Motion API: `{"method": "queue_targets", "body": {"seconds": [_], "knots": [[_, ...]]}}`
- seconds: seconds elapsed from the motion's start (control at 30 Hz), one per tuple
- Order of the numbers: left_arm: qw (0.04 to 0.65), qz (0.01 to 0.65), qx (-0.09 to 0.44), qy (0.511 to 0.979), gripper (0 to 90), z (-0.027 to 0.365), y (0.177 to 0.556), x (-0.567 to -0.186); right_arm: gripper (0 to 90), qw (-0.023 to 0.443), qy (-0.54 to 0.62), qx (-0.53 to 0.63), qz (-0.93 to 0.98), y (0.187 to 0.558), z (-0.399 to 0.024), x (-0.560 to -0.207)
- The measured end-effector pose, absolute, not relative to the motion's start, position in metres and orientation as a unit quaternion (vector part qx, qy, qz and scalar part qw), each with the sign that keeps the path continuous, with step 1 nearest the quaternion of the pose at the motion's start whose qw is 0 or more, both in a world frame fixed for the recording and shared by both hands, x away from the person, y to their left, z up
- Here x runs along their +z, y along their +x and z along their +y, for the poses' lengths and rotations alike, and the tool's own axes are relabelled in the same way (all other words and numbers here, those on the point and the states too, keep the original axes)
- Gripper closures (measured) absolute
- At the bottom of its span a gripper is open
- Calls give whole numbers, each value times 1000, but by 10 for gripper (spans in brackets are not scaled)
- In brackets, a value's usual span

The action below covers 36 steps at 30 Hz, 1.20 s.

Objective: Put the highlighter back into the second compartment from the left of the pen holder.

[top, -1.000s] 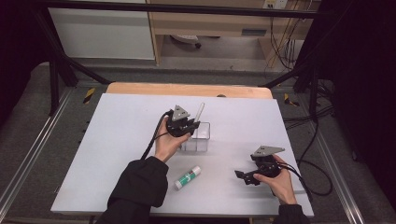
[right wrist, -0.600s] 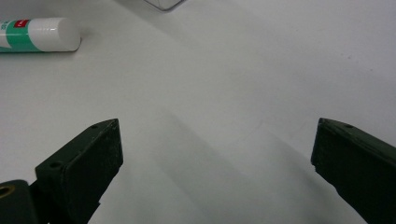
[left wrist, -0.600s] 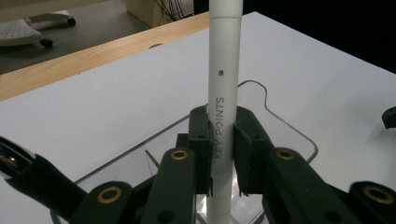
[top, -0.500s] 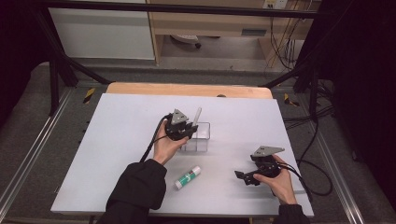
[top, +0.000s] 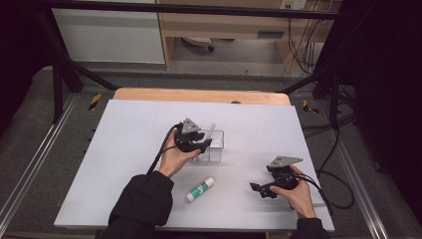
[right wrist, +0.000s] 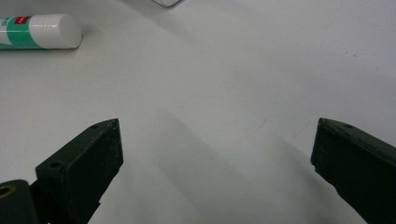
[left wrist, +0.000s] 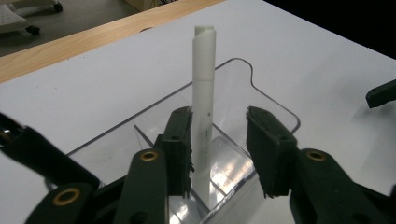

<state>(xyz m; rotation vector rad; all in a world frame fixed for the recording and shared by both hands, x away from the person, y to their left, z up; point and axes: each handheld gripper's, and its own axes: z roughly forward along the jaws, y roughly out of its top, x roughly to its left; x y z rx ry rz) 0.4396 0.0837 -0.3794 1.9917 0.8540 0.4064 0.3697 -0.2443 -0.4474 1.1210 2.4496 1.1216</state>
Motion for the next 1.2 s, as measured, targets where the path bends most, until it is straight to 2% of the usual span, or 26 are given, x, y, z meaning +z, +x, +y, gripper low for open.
{"method": "queue_targets", "body": {"seconds": [0.17,0.33,0.7,1.2], "knots": [[445,337,164,813,455,94,431,-370,28,112,382,383,834,369,-244,-447],[438,332,162,820,373,103,422,-364,29,109,383,384,833,369,-244,-447],[421,324,144,835,242,126,401,-369,29,105,380,383,835,368,-243,-448],[401,309,135,852,138,140,381,-380,28,105,380,382,836,368,-242,-448]]}}
